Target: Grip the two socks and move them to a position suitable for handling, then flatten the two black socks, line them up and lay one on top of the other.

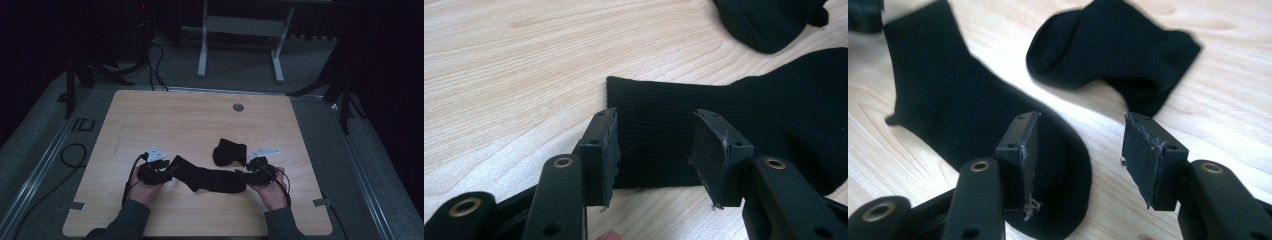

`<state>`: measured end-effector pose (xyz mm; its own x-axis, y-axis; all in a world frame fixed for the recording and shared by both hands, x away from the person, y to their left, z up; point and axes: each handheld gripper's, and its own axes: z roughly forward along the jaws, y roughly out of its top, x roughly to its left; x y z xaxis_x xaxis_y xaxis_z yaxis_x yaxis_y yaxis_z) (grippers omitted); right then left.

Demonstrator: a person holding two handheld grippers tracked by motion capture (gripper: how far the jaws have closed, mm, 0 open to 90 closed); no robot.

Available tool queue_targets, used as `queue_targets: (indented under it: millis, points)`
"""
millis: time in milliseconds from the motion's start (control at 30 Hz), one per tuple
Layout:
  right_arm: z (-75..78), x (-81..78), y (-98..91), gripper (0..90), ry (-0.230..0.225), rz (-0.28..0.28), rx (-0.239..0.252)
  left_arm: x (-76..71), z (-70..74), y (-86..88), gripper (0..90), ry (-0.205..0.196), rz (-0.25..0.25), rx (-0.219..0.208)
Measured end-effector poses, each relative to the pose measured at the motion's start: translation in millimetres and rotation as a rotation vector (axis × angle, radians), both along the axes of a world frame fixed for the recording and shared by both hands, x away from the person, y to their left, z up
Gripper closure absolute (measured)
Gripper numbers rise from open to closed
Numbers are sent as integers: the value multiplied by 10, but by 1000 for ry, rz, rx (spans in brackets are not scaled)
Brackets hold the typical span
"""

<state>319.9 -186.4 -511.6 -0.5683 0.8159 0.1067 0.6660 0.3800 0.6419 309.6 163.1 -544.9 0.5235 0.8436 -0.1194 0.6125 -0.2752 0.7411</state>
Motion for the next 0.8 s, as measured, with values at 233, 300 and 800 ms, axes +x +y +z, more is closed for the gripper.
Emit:
queue_targets:
  millis: [233, 300, 800]
  points:
    - [-25, 131, 189, 499, -4, 29, -7, 11, -6, -2, 526, 6, 6, -5]
    - [-6, 164, 252, 514, -12, 43, -9, 10, -7, -4, 525, 7, 4, -3]
    - [-87, 540, 762, 695, -4, 113, -67, 2, -20, -37, 543, 13, -6, 14]
